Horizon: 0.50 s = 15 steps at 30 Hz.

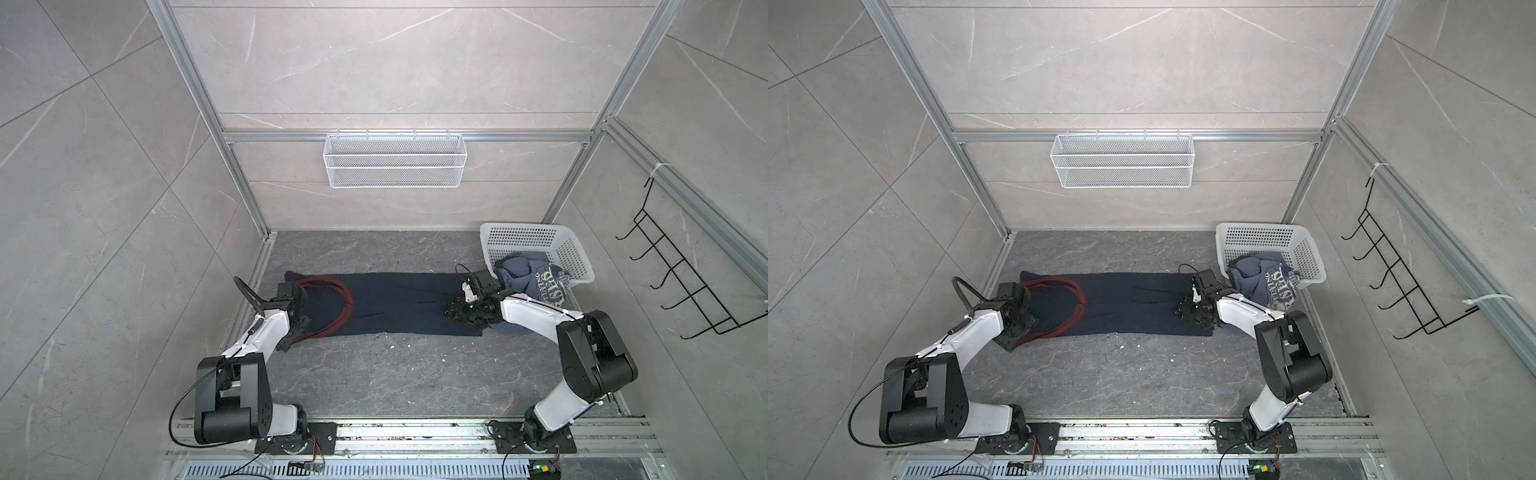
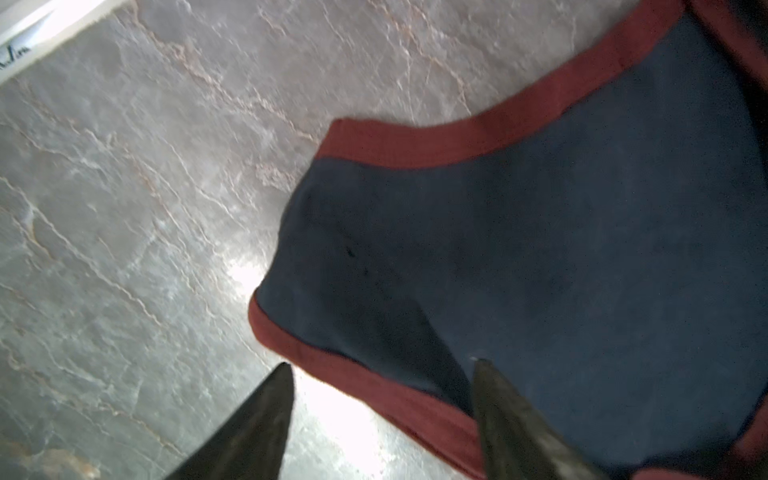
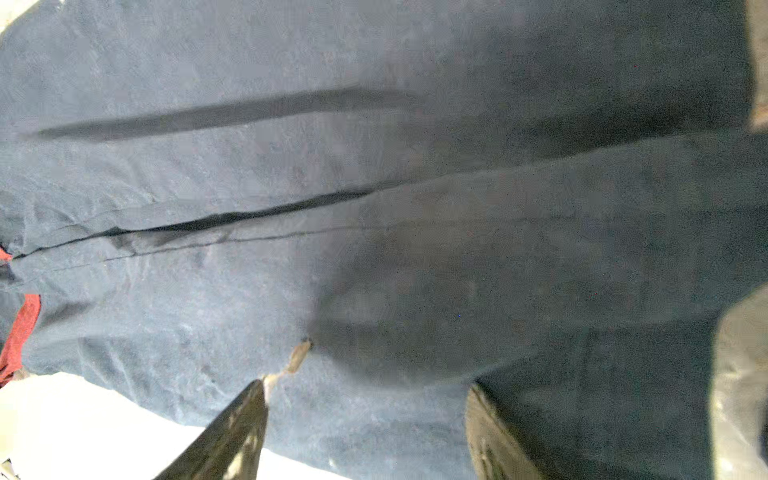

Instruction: Fold and stack the tank tops

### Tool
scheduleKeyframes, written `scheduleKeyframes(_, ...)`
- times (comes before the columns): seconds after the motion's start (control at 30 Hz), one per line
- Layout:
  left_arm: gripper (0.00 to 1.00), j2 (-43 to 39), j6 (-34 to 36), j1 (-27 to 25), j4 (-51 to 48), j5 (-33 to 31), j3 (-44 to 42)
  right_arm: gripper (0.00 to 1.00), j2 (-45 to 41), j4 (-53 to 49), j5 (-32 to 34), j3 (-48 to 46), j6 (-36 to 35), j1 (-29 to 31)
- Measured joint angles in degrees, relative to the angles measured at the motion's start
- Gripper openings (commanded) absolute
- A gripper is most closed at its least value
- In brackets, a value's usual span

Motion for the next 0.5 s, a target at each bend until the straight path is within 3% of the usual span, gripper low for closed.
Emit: scheduleKeyframes(0.5, 0.86, 4.33, -0.37, 1.99, 6.27, 1.18, -1.44, 0.76, 0.17, 0.46, -1.07, -0.55, 0.0, -0.79)
